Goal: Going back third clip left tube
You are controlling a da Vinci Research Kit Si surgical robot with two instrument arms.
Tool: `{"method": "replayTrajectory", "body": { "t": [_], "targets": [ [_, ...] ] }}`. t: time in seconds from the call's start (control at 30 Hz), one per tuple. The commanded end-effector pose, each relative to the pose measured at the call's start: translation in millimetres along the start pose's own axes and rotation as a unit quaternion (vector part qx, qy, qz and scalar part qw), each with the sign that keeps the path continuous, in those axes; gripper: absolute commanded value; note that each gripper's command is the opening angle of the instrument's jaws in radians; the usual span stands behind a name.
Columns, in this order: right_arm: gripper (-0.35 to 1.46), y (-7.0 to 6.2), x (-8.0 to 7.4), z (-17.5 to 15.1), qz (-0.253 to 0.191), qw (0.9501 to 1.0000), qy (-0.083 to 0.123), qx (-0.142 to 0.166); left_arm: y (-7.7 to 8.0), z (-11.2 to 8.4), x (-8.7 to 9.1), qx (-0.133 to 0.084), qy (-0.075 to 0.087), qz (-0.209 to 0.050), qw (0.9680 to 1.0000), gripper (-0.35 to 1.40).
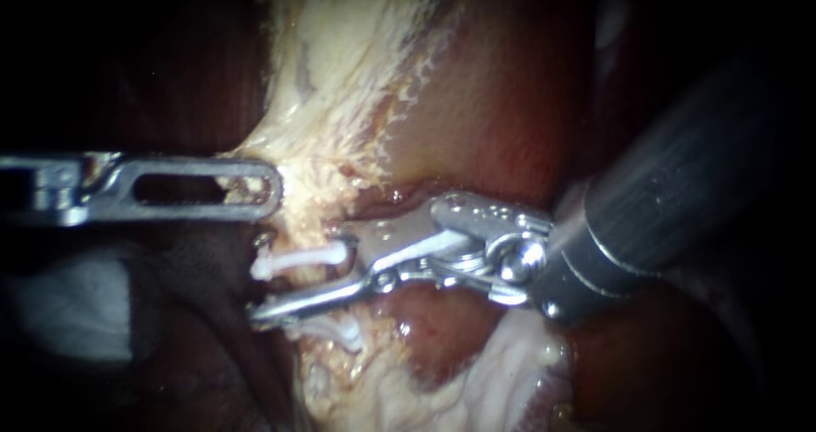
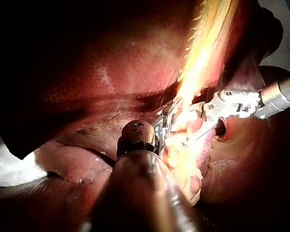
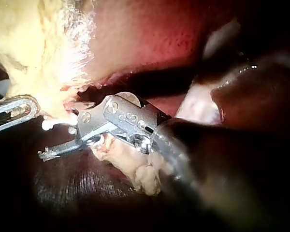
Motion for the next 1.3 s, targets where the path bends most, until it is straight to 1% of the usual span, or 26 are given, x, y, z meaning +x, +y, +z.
{"method": "replayTrajectory", "body": {
  "t": [0.03,0.17,0.3,0.47,0.63,0.77,0.87,0.93,1.03,1.17,1.3],
  "targets": [
    [0.60,0.2,-0.1,-0.2,-0.003,1.0000,0.000,0.000,0.0,0.0,0.0,0.000,0.000,0.000,1.0000,-0.35],
    [0.60,0.9,-0.7,-1.1,-0.021,0.9998,0.000,0.002,0.0,0.0,0.0,0.000,0.000,0.000,1.0000,-0.35],
    [0.60,0.5,-1.4,-3.1,-0.037,0.9993,-0.001,0.008,0.1,-0.1,0.0,0.000,0.000,0.000,1.0000,-0.35],
    [0.59,-0.6,-1.7,-6.0,-0.064,0.9978,-0.002,0.017,0.2,-0.1,0.0,0.000,0.000,0.000,1.0000,-0.35],
    [0.59,-1.7,-2.1,-8.4,-0.083,0.9965,-0.003,0.011,0.2,-0.1,0.0,0.000,0.000,0.000,1.0000,-0.35],
    [0.59,-3.0,-2.1,-11.2,-0.100,0.9948,-0.004,0.015,0.3,-0.2,-0.1,0.000,0.001,0.001,1.0000,-0.35],
    [0.59,-4.0,-1.6,-13.6,-0.117,0.9931,-0.004,0.001,0.4,-0.2,-0.1,0.000,0.001,0.001,1.0000,-0.35],
    [0.59,-4.6,-1.0,-15.2,-0.123,0.9924,-0.004,0.000,0.4,-0.1,-0.1,0.000,0.001,0.001,1.0000,-0.35],
    [0.60,-5.4,0.1,-17.8,-0.131,0.9913,-0.005,-0.003,0.5,-0.1,-0.1,0.001,0.001,0.001,1.0000,-0.35],
    [0.60,-6.4,1.8,-21.3,-0.143,0.9897,-0.012,-0.009,0.5,-0.1,-0.2,0.001,0.001,0.001,1.0000,-0.35],
    [0.59,-7.2,2.9,-23.4,-0.146,0.9891,-0.016,-0.012,0.5,0.1,-0.2,0.000,0.001,0.001,1.0000,-0.35]
  ]
}}
